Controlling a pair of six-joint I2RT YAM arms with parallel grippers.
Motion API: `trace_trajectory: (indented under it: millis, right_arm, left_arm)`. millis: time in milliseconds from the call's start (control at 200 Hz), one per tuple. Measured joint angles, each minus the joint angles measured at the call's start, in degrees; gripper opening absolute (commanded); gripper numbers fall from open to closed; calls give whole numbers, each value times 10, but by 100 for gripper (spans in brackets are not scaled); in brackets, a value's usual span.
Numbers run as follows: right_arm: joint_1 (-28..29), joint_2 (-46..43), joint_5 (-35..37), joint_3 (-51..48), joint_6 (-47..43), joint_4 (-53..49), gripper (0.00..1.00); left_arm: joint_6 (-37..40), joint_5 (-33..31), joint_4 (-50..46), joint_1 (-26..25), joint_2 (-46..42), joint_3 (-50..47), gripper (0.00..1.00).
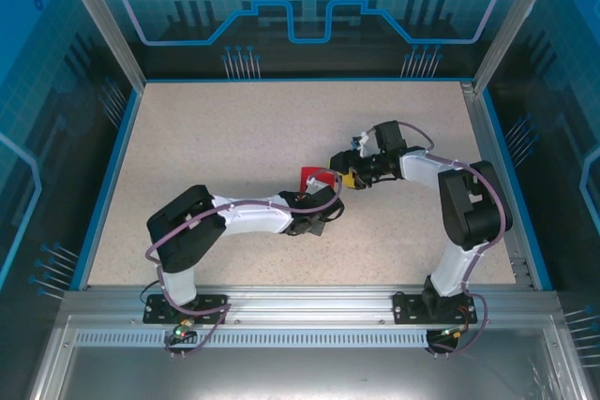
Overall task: Fold a paper plane with a square sheet of paper (pick it up from the middle)
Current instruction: Fourth fold the wing at the center of the table.
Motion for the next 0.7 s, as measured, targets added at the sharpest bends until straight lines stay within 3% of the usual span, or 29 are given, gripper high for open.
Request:
trace_trajectory:
  millis: [170, 515, 700]
  right_arm:
    - [0, 11, 24, 3, -12, -31, 62]
    - [15, 49, 15, 2, -1, -8, 62]
    - [29, 75, -3, 10, 9, 17, 58]
  left_arm:
    - [-3, 0, 2, 2, -30, -16, 43]
    - [-25, 66, 42, 75, -81, -44, 41]
    - [-29, 88, 47, 79, -81, -46, 41]
